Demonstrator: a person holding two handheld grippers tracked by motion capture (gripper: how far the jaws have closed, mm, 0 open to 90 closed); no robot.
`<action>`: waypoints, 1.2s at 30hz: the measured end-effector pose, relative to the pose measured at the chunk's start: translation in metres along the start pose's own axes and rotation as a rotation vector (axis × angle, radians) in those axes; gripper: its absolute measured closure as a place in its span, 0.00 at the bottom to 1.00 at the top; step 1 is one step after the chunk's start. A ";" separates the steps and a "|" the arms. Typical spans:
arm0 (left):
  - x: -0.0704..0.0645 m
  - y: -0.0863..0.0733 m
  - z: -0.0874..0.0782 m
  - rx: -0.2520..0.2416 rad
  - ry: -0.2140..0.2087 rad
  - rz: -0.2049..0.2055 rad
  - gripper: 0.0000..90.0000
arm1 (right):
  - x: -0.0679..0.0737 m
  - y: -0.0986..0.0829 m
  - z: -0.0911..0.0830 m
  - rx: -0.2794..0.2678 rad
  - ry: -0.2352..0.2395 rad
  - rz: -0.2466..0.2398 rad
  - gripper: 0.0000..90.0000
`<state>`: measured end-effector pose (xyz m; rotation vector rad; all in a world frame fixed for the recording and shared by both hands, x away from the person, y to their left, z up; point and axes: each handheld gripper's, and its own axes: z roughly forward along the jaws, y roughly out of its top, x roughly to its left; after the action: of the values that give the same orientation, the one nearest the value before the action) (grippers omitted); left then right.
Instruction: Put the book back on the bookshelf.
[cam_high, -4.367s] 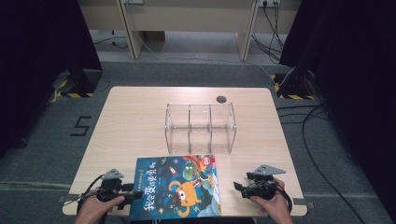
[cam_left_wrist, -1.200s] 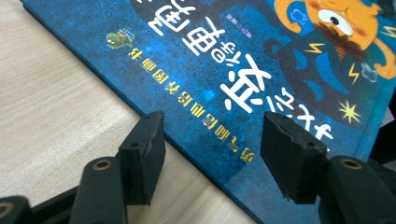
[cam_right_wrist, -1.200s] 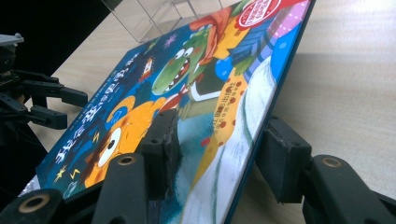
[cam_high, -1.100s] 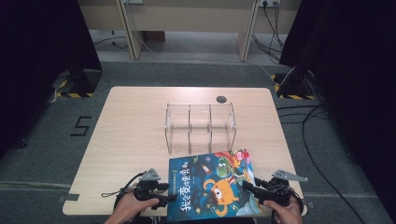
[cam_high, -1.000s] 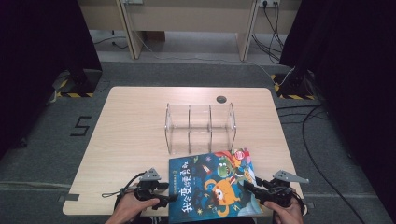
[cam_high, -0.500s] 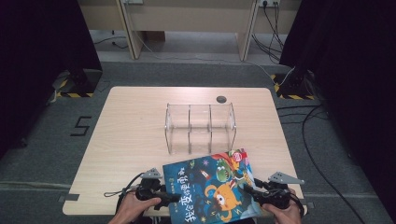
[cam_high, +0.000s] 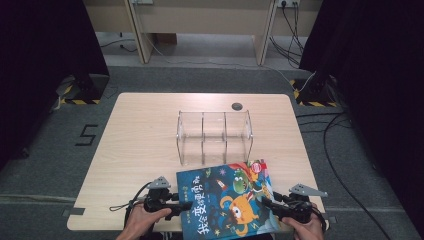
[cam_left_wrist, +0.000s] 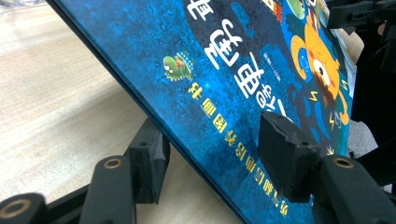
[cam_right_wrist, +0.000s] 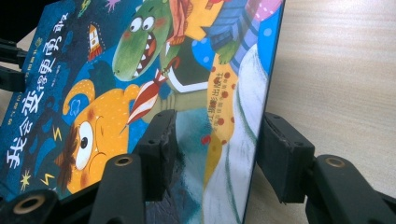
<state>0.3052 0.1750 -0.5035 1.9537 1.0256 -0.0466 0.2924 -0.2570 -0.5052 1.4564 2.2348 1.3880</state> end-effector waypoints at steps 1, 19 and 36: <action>0.000 0.000 0.000 0.001 0.003 0.000 0.49 | 0.000 0.000 0.000 0.001 -0.002 0.003 0.55; 0.006 0.005 -0.002 -0.040 0.001 -0.033 0.52 | -0.004 -0.001 0.003 0.035 0.007 0.070 0.54; 0.003 0.007 -0.010 -0.099 -0.016 -0.056 0.56 | -0.002 -0.001 0.005 0.046 -0.003 0.084 0.50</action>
<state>0.3090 0.1823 -0.4940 1.8322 1.0530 -0.0416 0.2958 -0.2561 -0.5092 1.5839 2.2415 1.3654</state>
